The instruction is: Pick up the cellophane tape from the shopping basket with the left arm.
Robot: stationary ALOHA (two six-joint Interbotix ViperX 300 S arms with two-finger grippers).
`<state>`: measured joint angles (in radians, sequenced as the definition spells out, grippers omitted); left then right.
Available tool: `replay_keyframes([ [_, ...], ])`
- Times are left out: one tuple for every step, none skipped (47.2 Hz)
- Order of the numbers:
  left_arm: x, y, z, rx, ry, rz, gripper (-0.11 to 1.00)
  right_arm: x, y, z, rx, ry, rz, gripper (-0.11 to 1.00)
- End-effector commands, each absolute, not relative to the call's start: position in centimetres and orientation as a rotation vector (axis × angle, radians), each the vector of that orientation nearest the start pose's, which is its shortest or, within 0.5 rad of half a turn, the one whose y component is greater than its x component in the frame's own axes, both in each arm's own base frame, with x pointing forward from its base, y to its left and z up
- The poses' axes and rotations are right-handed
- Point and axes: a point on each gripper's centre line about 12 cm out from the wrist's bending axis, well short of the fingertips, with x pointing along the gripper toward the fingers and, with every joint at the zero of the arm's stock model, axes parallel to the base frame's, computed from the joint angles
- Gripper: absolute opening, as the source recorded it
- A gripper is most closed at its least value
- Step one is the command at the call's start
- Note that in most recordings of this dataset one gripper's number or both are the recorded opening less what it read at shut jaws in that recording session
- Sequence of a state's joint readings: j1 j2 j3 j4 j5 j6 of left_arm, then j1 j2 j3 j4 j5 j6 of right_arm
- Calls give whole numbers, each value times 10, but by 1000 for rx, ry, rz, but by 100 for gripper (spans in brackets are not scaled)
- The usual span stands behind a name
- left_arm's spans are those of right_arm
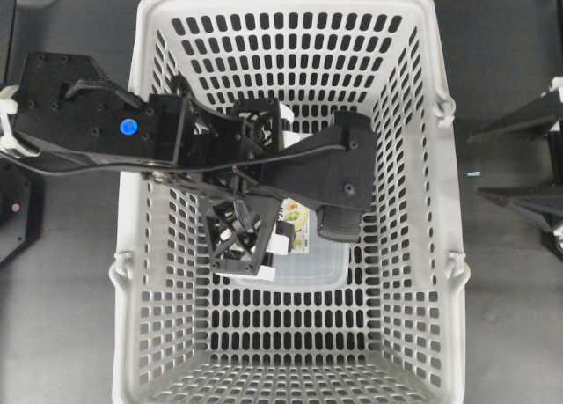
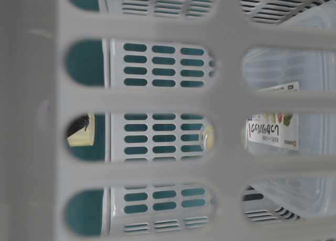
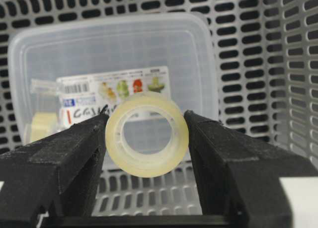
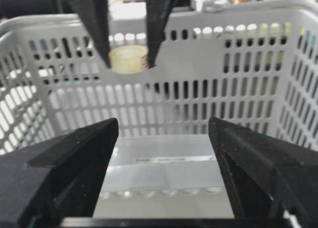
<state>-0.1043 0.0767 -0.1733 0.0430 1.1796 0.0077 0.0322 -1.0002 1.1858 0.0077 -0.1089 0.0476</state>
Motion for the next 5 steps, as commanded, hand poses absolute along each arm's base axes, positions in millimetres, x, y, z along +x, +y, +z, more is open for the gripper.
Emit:
replay_keyframes([
  [431, -40, 366, 100, 1026, -70, 50, 192, 9, 281, 60, 52, 45, 71],
  [430, -40, 366, 99, 1027, -71, 50, 191, 10, 281, 59, 49, 48, 71],
  [431, -40, 366, 98, 1026, -70, 50, 191, 10, 281, 60, 49, 48, 71],
  [431, -40, 366, 98, 1024, -70, 50, 190, 10, 282, 59, 44, 50, 71],
  [431, -40, 366, 98, 1024, -70, 50, 190, 10, 283, 60, 41, 50, 71],
])
